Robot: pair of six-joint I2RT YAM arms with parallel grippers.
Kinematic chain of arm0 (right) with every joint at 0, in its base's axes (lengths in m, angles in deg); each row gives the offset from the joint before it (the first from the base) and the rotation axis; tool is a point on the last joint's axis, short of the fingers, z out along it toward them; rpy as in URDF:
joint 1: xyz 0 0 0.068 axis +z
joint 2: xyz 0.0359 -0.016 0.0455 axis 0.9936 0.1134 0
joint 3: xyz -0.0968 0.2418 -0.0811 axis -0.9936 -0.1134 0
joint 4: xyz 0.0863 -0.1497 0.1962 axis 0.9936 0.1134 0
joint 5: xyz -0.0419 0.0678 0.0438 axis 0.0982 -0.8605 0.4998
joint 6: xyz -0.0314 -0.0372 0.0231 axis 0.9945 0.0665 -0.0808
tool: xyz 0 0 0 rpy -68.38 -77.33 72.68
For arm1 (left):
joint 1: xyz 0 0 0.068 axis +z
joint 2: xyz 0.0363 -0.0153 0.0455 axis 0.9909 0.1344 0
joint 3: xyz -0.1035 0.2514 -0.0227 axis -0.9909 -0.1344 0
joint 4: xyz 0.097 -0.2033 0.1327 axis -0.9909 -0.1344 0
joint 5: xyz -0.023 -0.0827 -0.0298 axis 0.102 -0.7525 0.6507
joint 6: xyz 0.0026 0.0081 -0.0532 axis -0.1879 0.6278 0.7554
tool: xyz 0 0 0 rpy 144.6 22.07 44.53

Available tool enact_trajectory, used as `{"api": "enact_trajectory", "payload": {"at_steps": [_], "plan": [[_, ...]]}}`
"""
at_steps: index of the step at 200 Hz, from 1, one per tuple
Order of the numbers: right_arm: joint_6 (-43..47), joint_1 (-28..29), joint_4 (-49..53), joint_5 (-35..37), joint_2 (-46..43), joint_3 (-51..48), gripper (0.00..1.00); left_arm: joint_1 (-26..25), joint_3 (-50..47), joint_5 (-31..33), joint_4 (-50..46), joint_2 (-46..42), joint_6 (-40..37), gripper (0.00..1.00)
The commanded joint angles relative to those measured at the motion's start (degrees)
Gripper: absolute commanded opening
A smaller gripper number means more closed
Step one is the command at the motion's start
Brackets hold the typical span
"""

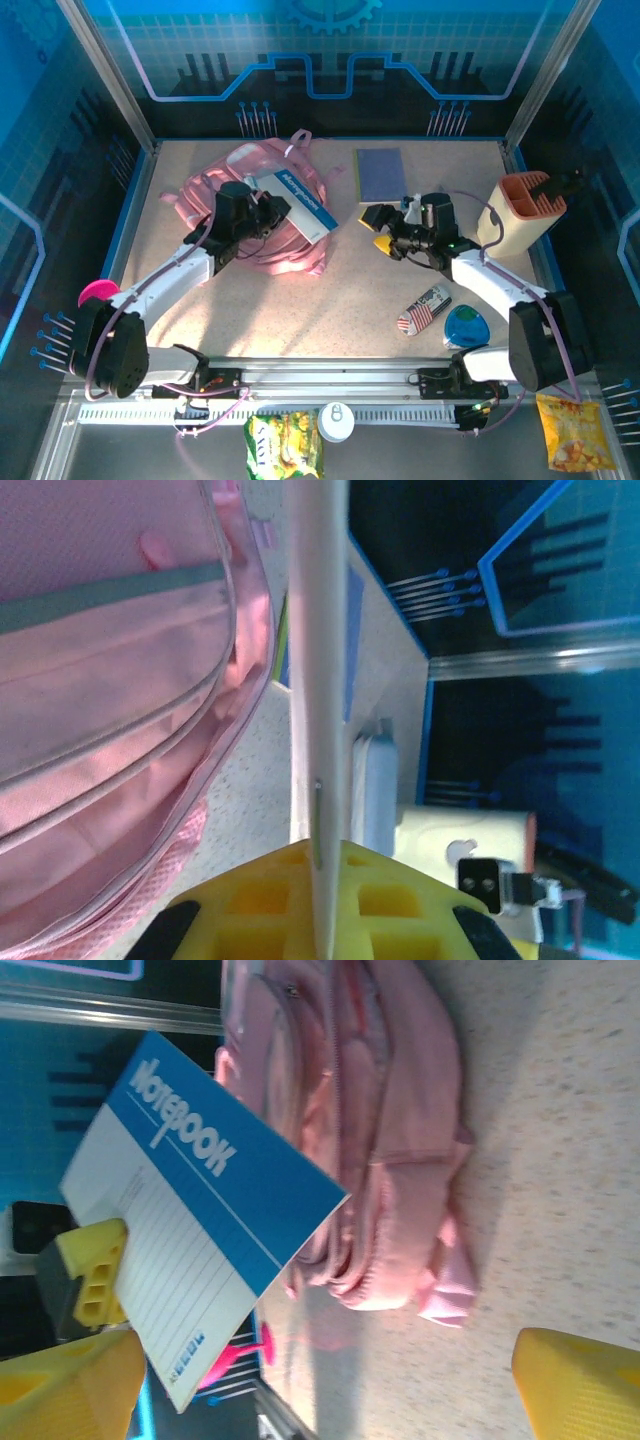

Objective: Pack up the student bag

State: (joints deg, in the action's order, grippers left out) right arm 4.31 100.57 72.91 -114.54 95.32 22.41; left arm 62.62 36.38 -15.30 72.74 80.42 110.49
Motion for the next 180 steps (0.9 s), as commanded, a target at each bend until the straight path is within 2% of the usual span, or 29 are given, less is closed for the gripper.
{"api": "enact_trajectory", "payload": {"at_steps": [1, 42, 98, 130, 180], "plan": [[-9.5, 3.0, -10.4, 0.0, 2.8, 1.3, 0.96, 1.2, -0.9, -1.2, 6.8, -0.7, 5.5, 0.0], [-19.0, 7.4, -20.9, 0.9, 10.1, 5.3, 0.95, 1.8, -1.8, -0.5, 14.8, 1.8, 12.0, 0.0], [-21.0, 9.7, -24.5, 2.6, 17.2, 13.3, 0.92, 2.2, -0.9, -1.4, 16.5, 4.1, 14.3, 0.0], [-23.4, 10.1, -29.3, 3.0, 20.3, 13.7, 0.78, 2.3, 0.6, -2.2, 15.6, 4.8, 14.0, 0.0], [-24.9, 9.1, -32.1, 2.7, 21.9, 13.2, 0.44, 2.4, 0.1, -1.3, 15.0, 4.0, 13.7, 0.0]]}}
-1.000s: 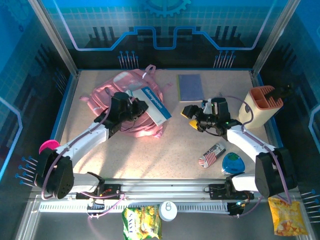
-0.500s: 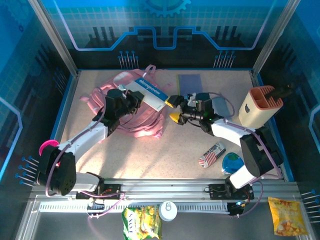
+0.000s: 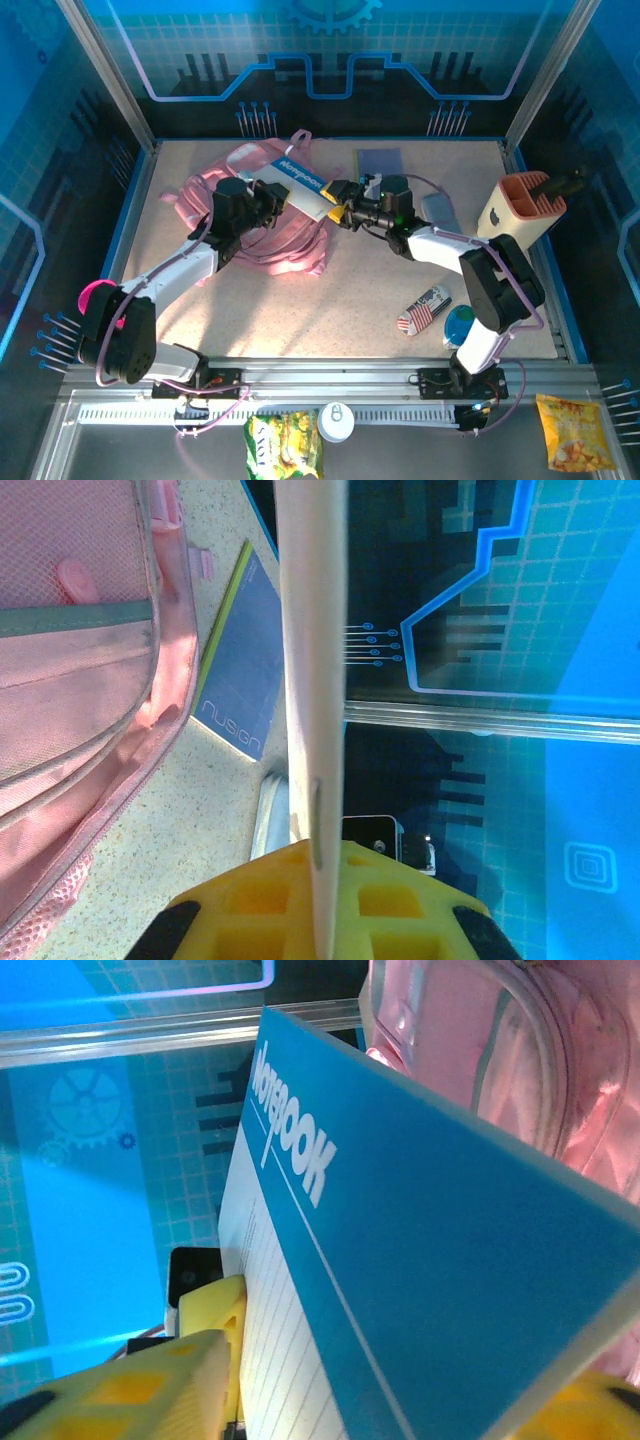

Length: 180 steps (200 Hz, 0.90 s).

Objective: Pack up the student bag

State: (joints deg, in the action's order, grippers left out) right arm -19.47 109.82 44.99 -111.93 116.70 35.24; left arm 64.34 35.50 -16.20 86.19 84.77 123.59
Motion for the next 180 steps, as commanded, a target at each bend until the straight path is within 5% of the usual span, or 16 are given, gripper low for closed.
{"api": "enact_trajectory", "payload": {"at_steps": [1, 20, 59, 106, 180], "plan": [[-1.1, -0.2, -4.1, 0.1, 0.6, 0.4, 0.43, 0.7, 1.0, -0.4, 1.5, -0.4, 0.6, 0.0], [-0.1, -0.9, -3.4, -0.1, 0.2, 0.1, 0.26, 0.7, 1.0, -0.1, -0.3, -0.7, -0.3, 0.06], [6.3, -3.0, 3.2, 0.7, -3.9, -0.8, 0.0, 0.9, 4.0, 2.8, -13.1, -2.5, -9.0, 0.42], [17.3, -6.7, 15.7, 5.0, -13.1, -2.9, 0.0, 0.7, 10.9, 7.0, -32.5, 0.0, -30.8, 0.74], [26.4, -10.6, 30.7, 11.7, -22.6, -3.9, 0.0, -3.8, 21.8, 14.0, -47.9, 10.3, -56.3, 0.81]]}}
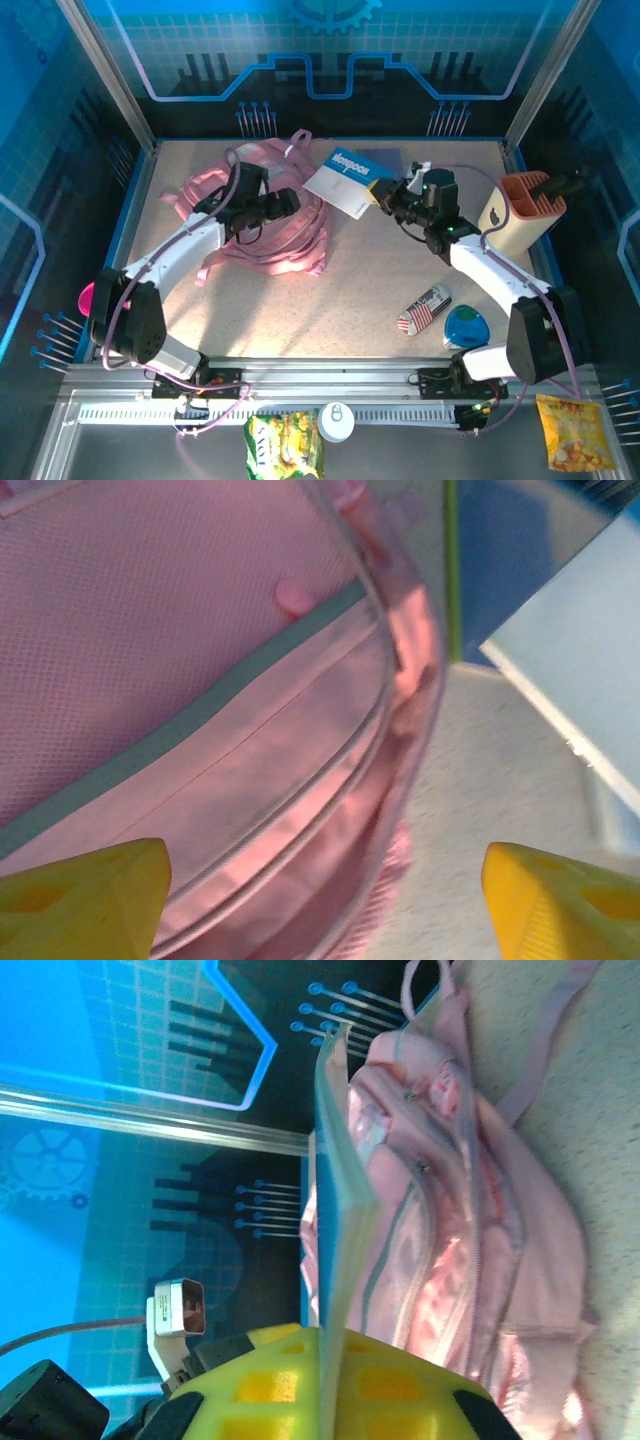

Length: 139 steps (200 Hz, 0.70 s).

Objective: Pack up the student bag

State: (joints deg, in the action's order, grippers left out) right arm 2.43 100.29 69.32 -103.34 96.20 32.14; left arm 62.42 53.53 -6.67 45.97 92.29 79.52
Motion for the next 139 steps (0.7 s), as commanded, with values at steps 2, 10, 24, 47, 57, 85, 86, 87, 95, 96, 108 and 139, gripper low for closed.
{"api": "enact_trajectory", "payload": {"at_steps": [2, 10, 24, 47, 57, 85, 86, 87, 95, 96, 108, 139], "plan": [[4.6, -1.1, 6.5, 3.2, -2.2, -0.8, 0.0, -2.1, 3.9, 4.8, -8.0, 3.1, -12.9, 0.81], [4.9, -1.1, 7.3, 3.6, -2.6, -0.8, 0.0, -2.9, 5.0, 5.9, -9.0, 4.2, -15.0, 0.8], [5.1, -1.5, 8.0, 4.1, -3.0, -0.8, 0.0, -4.4, 7.1, 8.1, -11.0, 6.6, -18.7, 0.78], [4.9, -1.6, 8.2, 4.1, -3.2, -2.4, 0.0, -7.2, 10.9, 12.7, -14.3, 11.3, -24.3, 0.65], [4.9, -1.8, 8.3, 4.1, -3.0, -2.6, 0.0, -8.2, 13.2, 15.7, -16.2, 13.7, -25.9, 0.61], [4.7, -1.8, 8.5, 4.2, -3.0, -2.7, 0.0, -10.1, 19.1, 24.4, -20.3, 20.2, -28.4, 0.54], [4.7, -1.8, 8.5, 4.1, -3.0, -2.8, 0.0, -10.2, 19.3, 24.6, -20.4, 20.4, -28.5, 0.54], [4.7, -1.8, 8.5, 4.1, -3.1, -2.8, 0.0, -10.2, 19.5, 24.9, -20.5, 20.7, -28.5, 0.54], [4.7, -1.8, 8.6, 4.2, -3.1, -2.7, 0.0, -10.4, 21.0, 26.7, -21.4, 22.2, -28.7, 0.52], [4.7, -1.9, 8.5, 4.3, -3.1, -2.7, 0.0, -10.4, 21.1, 26.8, -21.5, 22.4, -28.7, 0.52], [4.8, -1.9, 8.8, 4.1, -3.0, -2.6, 0.0, -10.5, 22.9, 29.5, -22.5, 24.3, -28.8, 0.49], [4.9, -2.1, 9.2, 4.2, -3.2, -2.8, 0.0, -10.5, 25.0, 32.1, -22.8, 26.8, -29.1, 0.42]]}}
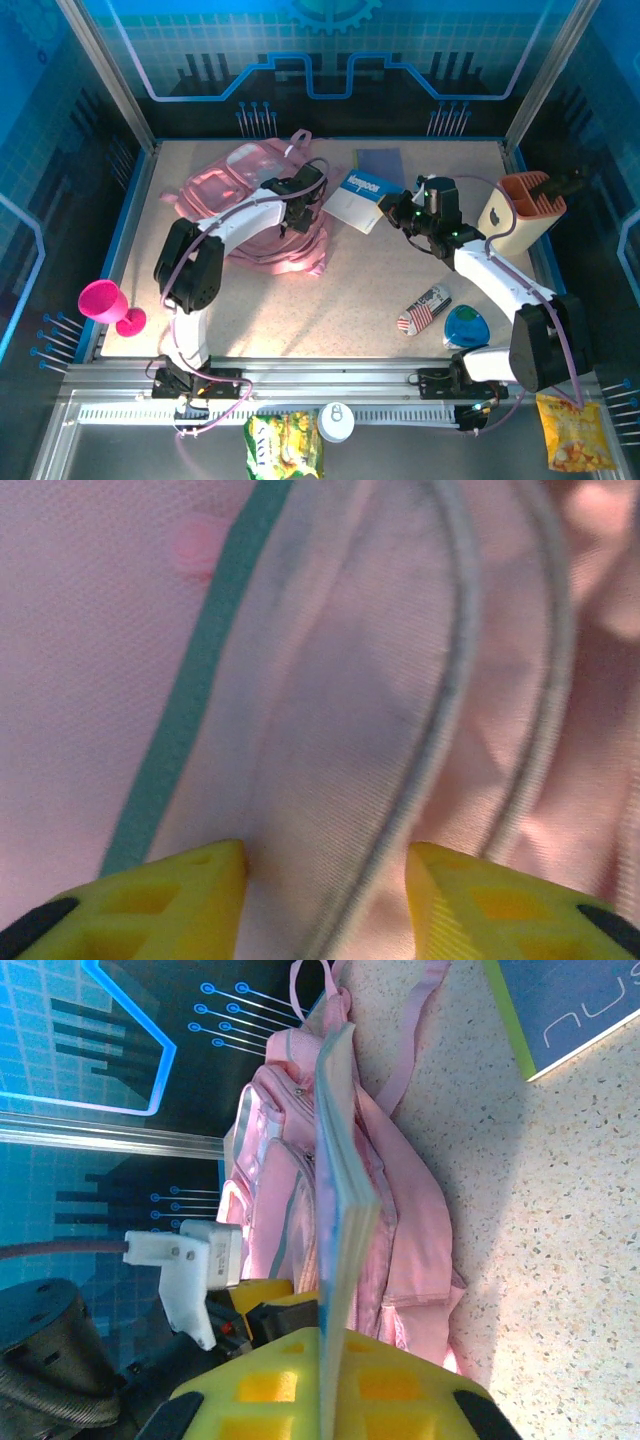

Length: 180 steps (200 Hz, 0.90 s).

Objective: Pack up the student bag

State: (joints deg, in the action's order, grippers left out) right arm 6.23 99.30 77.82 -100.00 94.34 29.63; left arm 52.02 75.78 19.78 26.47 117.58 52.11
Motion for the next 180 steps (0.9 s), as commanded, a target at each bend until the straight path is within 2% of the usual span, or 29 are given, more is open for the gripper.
{"api": "enact_trajectory", "payload": {"at_steps": [1, 27, 46, 60, 82, 88, 144, 180], "plan": [[1.1, -1.1, 0.7, 0.9, -1.3, -0.3, 0.0, -0.1, 2.8, 5.7, -3.3, 1.6, -1.7, 0.41], [1.0, -1.3, 0.9, 1.1, -1.4, -0.3, 0.0, -0.2, 3.7, 6.0, -3.6, 2.3, -1.7, 0.31], [1.4, -1.4, 1.5, 1.5, -1.8, -0.3, 0.0, -0.2, 3.9, 5.7, -3.7, 1.5, -1.9, 0.19], [1.9, -1.7, 2.1, 2.0, -2.2, -0.2, 0.0, -0.2, 3.9, 5.2, -3.5, 0.1, -2.1, 0.1], [2.4, -2.3, 3.0, 2.5, -3.3, -0.5, 0.0, 0.0, 3.6, 5.2, -2.4, -3.1, -1.7, 0.05], [2.6, -2.6, 3.0, 2.5, -3.6, -0.8, 0.0, 0.1, 3.4, 5.4, -1.9, -4.2, -1.4, 0.0], [6.1, -3.7, 3.4, 0.1, -7.9, -3.8, 0.0, 1.9, -1.7, 7.5, 5.4, -15.8, 3.6, 0.0], [5.0, -1.0, -0.8, -5.7, -6.0, -3.6, 0.0, 3.6, -3.2, 3.5, 9.9, -21.0, 5.4, 0.0]]}}
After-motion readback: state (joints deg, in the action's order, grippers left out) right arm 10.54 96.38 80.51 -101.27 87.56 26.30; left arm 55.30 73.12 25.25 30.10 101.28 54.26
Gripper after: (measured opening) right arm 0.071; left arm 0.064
